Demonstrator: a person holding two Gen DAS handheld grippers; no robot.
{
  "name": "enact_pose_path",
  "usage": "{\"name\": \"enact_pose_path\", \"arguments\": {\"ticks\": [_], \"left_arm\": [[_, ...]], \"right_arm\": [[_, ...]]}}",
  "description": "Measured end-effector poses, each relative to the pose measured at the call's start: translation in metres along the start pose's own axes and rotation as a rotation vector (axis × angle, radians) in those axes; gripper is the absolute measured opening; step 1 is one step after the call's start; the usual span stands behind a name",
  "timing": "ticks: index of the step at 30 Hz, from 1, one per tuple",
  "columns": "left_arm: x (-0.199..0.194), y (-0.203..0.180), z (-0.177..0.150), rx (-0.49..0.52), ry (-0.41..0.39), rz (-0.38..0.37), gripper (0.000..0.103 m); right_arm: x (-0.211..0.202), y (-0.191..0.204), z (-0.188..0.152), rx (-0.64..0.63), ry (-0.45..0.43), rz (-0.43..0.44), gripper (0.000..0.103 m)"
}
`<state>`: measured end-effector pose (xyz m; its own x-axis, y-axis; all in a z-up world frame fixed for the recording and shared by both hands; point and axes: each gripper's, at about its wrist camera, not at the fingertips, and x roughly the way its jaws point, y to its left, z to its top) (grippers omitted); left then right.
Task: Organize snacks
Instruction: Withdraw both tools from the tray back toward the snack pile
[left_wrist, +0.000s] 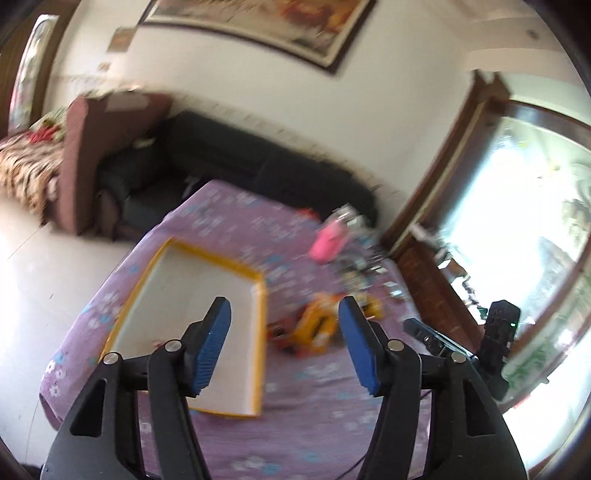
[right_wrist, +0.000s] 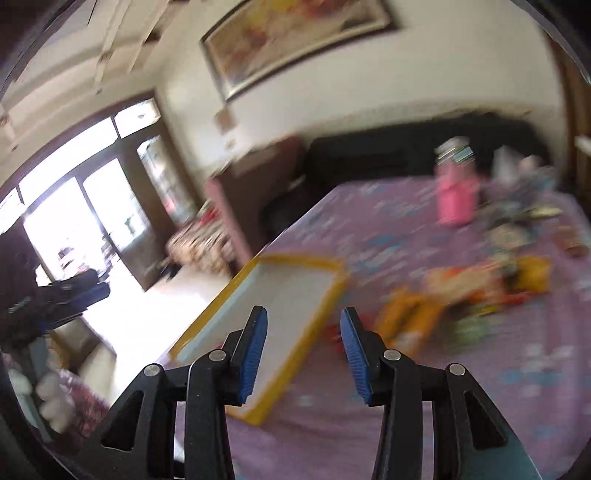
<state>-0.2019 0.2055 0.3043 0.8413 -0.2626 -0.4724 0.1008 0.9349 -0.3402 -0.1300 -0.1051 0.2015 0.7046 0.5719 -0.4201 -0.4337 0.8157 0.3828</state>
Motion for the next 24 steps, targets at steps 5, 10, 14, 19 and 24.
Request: {"name": "enact_pose_path", "arguments": {"ticks": [5,10,14,19,24], "left_arm": [[-0.042,-0.040,0.033,0.011,-0.037,-0.078,0.065],[-0.070,-0.071,0.071,0.053,-0.081,-0.033,0.066],[-0.069,-0.087,0.097,0.090,-0.114,0.069,0.074],[-0.041,-0.083,0.091,0.109,-0.116,0.103,0.077],[0.028,-0.057,0.058,0.102,0.024,0.079,0.077]], "right_arm": [[-0.133,-0.063,0.042,0.100,-0.198,-0.144,0.045],[-0.274,-0.107,0.091,0.161,-0.405,-0.368,0.051],[-0.351,-0.128,0.134,0.180,-0.487,-0.526,0.059],[-0.360,-0.151,0.164,0.177,-0.453,-0.626,0.067],[-0.260,-0.169,0.132,0.199,-0.288,-0.505,0.068]]}}
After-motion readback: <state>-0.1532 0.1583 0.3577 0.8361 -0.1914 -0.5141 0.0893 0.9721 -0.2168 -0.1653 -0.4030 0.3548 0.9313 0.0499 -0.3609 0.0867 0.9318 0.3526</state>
